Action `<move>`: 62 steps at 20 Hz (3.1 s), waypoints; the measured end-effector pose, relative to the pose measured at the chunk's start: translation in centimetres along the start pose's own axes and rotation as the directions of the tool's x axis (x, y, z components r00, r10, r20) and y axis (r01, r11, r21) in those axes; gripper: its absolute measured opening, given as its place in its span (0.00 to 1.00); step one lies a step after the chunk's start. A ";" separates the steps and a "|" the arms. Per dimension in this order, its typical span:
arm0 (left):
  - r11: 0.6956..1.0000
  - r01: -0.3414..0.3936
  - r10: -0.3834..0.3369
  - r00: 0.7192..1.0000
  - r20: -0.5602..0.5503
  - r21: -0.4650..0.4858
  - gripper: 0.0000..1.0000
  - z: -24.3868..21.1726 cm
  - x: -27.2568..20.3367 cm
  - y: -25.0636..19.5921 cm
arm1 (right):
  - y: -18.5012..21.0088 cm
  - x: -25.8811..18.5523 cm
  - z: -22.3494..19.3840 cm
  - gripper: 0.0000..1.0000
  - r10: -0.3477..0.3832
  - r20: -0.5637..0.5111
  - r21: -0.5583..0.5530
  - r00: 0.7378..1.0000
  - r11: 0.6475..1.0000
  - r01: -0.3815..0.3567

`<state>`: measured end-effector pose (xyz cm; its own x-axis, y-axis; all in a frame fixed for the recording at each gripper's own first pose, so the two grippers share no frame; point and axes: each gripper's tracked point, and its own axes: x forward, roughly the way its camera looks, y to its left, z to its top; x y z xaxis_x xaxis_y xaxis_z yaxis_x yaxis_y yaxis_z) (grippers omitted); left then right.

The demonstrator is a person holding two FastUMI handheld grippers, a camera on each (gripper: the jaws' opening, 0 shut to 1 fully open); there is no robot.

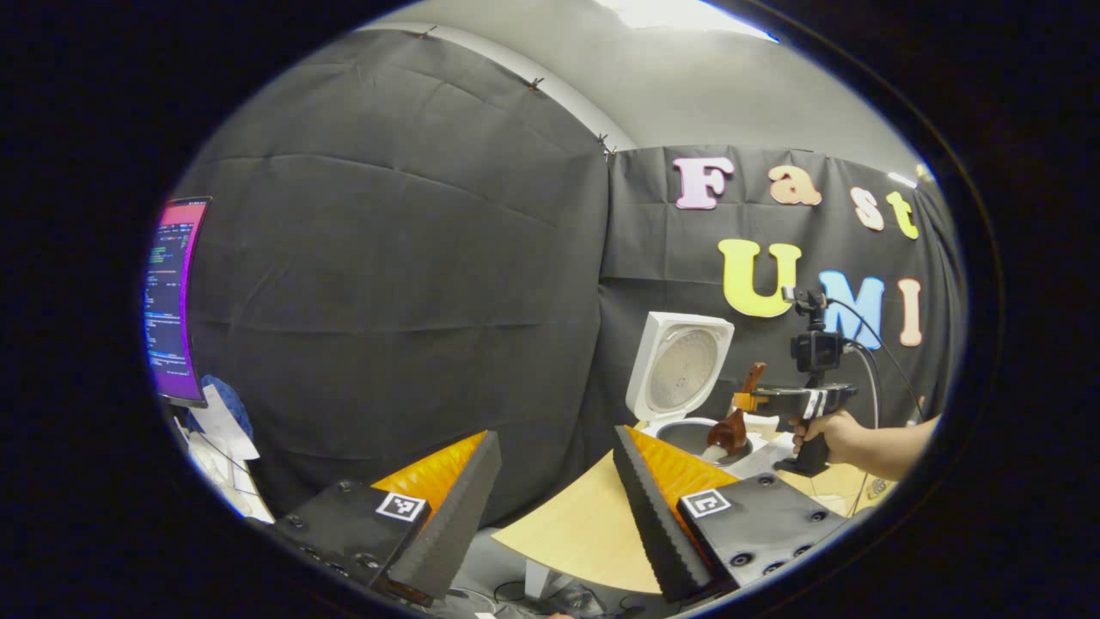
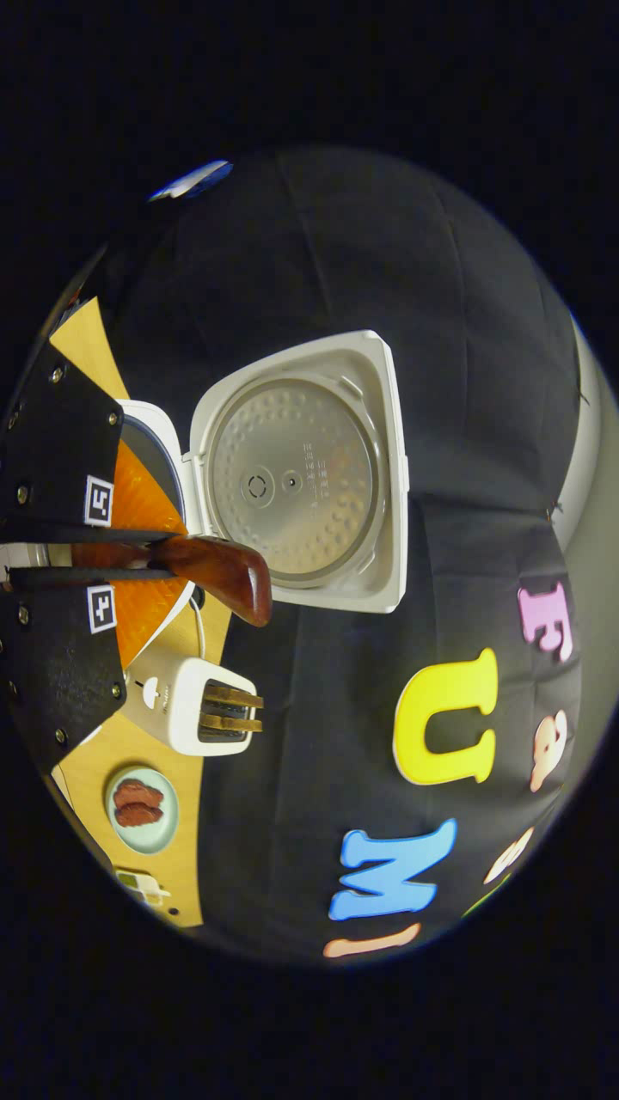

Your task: Close the left gripper, press the button to open the rice cooker; take a wooden spoon from the chopstick holder with the right hand, scoop a spoonful of rice and pour it into the rice cooker, then put the wooden spoon back into the chopstick holder.

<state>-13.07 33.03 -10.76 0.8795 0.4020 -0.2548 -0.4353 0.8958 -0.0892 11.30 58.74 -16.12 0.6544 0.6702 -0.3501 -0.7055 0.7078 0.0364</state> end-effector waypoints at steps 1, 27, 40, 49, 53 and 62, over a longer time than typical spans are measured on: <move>1.000 0.003 -0.003 1.000 0.002 0.000 0.90 0.2 0.0 -0.2 | 0.0 0.2 0.1 0.11 -0.003 0.015 -0.066 1.000 0.998 0.004; 0.994 0.105 -0.105 0.993 0.050 0.014 0.90 3.2 -0.7 -7.0 | -9.4 -7.8 4.8 0.11 0.066 0.102 0.710 0.993 0.694 -0.119; 0.970 0.240 -0.242 0.966 0.096 0.030 0.93 5.1 -1.3 -16.8 | -22.5 -17.8 3.9 0.11 -0.116 0.126 0.752 0.985 0.659 -0.019; 0.940 0.337 -0.340 0.933 0.117 0.045 0.92 6.3 -2.6 -24.5 | -31.7 -26.0 0.0 0.11 -0.281 0.088 0.758 0.956 0.641 0.118; 0.924 0.379 -0.382 0.916 0.124 0.051 0.92 6.5 -3.5 -28.0 | -35.5 -29.8 -2.3 0.11 -0.357 0.060 0.745 0.932 0.637 0.196; 0.899 0.432 -0.437 0.893 0.108 0.071 0.92 6.0 -5.0 -33.2 | -42.4 -35.5 -9.4 0.11 -0.494 -0.045 0.706 0.868 0.599 0.378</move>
<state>-1.90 2.37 -0.75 0.9963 -0.0125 -0.0845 0.0021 0.9925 -0.1218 15.44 2.78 -13.97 0.9043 0.2220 -0.3646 0.0167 0.8350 0.5499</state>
